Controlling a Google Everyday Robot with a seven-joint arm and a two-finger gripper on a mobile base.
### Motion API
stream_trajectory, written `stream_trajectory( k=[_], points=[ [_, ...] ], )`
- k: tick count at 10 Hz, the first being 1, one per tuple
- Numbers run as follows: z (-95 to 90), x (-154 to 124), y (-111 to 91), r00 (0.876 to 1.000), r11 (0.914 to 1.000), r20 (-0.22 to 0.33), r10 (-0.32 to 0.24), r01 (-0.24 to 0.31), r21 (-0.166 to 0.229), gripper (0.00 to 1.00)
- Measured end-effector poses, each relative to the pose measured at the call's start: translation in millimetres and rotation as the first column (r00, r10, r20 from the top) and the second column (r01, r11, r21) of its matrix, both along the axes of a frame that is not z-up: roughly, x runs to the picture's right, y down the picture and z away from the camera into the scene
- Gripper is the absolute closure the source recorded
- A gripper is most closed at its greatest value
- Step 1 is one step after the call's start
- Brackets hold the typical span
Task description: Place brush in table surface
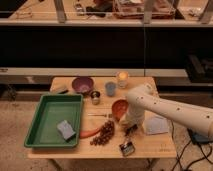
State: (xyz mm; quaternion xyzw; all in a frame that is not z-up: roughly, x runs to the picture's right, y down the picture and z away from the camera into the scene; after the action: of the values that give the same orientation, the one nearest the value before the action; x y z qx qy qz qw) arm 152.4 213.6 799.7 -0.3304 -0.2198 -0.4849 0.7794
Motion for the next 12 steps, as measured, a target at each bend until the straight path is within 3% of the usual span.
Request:
stream_trajectory(
  k=[7, 12],
  points=[
    [4.5, 6, 11, 1.000, 0.9997, -0.017, 0.023, -0.022, 0.010, 0.20],
    [11.7, 6, 18, 0.999, 0.9991, 0.003, 0.034, -0.034, 0.025, 0.20]
  ],
)
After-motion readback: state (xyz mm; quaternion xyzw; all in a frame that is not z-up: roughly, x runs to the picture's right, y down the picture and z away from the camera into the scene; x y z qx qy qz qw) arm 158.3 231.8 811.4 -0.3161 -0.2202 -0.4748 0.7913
